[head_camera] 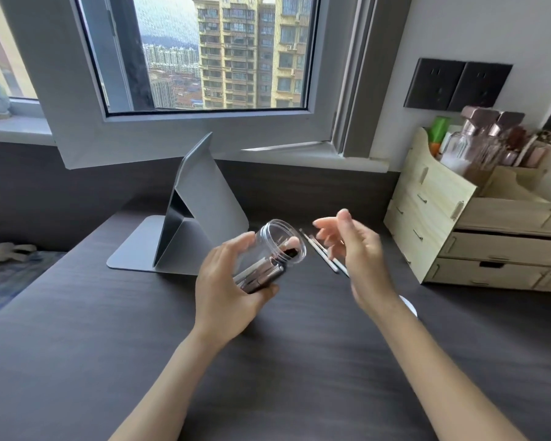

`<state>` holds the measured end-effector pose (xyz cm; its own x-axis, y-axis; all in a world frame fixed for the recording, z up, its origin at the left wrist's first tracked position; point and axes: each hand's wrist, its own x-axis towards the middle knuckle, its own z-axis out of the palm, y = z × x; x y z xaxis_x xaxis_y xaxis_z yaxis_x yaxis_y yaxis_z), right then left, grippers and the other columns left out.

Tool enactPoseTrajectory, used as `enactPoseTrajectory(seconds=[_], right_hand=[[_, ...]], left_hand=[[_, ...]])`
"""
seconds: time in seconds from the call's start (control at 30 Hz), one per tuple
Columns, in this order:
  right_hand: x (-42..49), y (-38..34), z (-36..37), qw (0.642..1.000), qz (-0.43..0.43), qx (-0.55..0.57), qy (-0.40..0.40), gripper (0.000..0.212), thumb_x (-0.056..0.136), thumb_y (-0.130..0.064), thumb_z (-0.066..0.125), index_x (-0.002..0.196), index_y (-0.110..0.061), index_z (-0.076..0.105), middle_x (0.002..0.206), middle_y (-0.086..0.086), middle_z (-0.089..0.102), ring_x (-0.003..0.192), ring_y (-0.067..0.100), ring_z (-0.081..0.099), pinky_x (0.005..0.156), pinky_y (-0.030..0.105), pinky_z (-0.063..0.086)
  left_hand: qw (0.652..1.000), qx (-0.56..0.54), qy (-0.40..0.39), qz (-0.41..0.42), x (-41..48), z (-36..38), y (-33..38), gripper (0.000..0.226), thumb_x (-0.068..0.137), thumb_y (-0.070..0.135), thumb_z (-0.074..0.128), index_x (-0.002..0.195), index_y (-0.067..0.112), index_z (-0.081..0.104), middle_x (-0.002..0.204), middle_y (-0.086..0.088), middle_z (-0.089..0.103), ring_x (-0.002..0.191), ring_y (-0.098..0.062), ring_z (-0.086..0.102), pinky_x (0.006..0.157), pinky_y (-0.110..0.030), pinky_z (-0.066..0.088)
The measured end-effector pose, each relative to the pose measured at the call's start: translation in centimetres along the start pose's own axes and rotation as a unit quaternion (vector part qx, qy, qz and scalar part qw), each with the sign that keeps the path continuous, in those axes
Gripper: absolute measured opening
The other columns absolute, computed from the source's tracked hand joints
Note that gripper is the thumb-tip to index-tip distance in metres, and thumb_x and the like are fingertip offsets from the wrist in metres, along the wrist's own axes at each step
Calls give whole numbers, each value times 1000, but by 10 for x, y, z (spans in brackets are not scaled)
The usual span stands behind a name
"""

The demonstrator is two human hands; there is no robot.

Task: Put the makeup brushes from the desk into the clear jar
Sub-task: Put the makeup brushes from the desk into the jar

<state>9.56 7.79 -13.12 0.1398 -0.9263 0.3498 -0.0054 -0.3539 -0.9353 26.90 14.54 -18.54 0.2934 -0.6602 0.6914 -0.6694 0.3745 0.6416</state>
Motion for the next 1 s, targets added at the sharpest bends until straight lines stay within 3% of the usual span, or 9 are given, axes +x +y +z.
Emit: enactPoseTrajectory(seconds=[0.07, 0.17, 0.3, 0.5, 0.6, 0.67, 0.8, 0.9, 1.0], right_hand=[[22, 23, -9, 980, 25, -182, 82, 32, 94, -23, 49, 72, -11, 69, 68, 6, 66, 63, 7, 62, 60, 31, 42], [46, 57, -17, 881, 74, -466, 27, 24, 87, -15, 52, 86, -2, 72, 99, 17, 73, 98, 35, 64, 74, 35, 47], [56, 76, -8, 804, 57, -589, -57, 27, 87, -30, 58, 98, -9, 70, 113, 14, 66, 109, 34, 56, 83, 35, 46], [68, 75, 11, 744, 47, -659, -99, 33, 94, -28, 51, 117, -8, 60, 125, 14, 59, 118, 33, 52, 90, 35, 45], [71, 71, 15, 772, 82, -621, -110, 25, 95, -19, 45, 105, -5, 62, 111, 18, 64, 109, 36, 59, 82, 34, 46], [71, 63, 13, 846, 100, -518, -74, 27, 93, -17, 46, 73, -4, 60, 76, 18, 61, 84, 37, 63, 67, 32, 41], [51, 21, 8, 992, 101, -78, -12, 25, 93, -8, 46, 71, -1, 55, 56, 11, 59, 44, 17, 60, 47, 27, 50], [22, -23, 6, 995, 20, 98, 5, 18, 91, 0, 47, 75, -4, 54, 64, 12, 63, 51, 13, 64, 50, 24, 55], [-2, -42, 13, 996, -36, 73, -30, 11, 85, 3, 55, 83, -8, 55, 75, 13, 69, 59, 14, 67, 54, 24, 54]], left_hand=[[1000, -7, 10, -12, 1, -1, -2, 72, 49, 29, 81, 115, 30, 53, 110, 30, 52, 104, -5, 53, 91, -22, 41], [999, -25, 19, -35, 1, -2, -4, 72, 49, 29, 82, 116, 19, 57, 112, 26, 54, 106, -9, 55, 93, -28, 43], [998, -35, 17, -48, 2, -2, -6, 74, 49, 29, 82, 117, 19, 57, 112, 21, 57, 107, -6, 55, 94, -23, 42], [998, -32, 12, -49, 2, -1, -6, 76, 48, 26, 85, 119, 20, 56, 110, 16, 59, 105, 1, 53, 92, -18, 40], [998, -30, 16, -47, 3, -1, -7, 76, 48, 25, 85, 118, 21, 56, 111, 22, 57, 106, 3, 51, 92, -16, 40], [999, -26, 15, -45, 3, -2, -9, 77, 48, 20, 88, 118, 22, 56, 111, 23, 56, 106, 1, 52, 92, -17, 39], [999, -17, 12, -38, 2, -1, -8, 76, 48, 23, 87, 117, 25, 56, 110, 26, 55, 103, 2, 51, 91, -14, 38], [1000, -12, 8, -25, 1, 0, -4, 75, 47, 27, 82, 116, 33, 54, 107, 33, 54, 104, 12, 47, 89, -8, 35], [1000, -1, -3, -8, 1, 1, 0, 76, 47, 28, 81, 116, 40, 49, 110, 47, 49, 105, 17, 45, 90, -9, 35]])
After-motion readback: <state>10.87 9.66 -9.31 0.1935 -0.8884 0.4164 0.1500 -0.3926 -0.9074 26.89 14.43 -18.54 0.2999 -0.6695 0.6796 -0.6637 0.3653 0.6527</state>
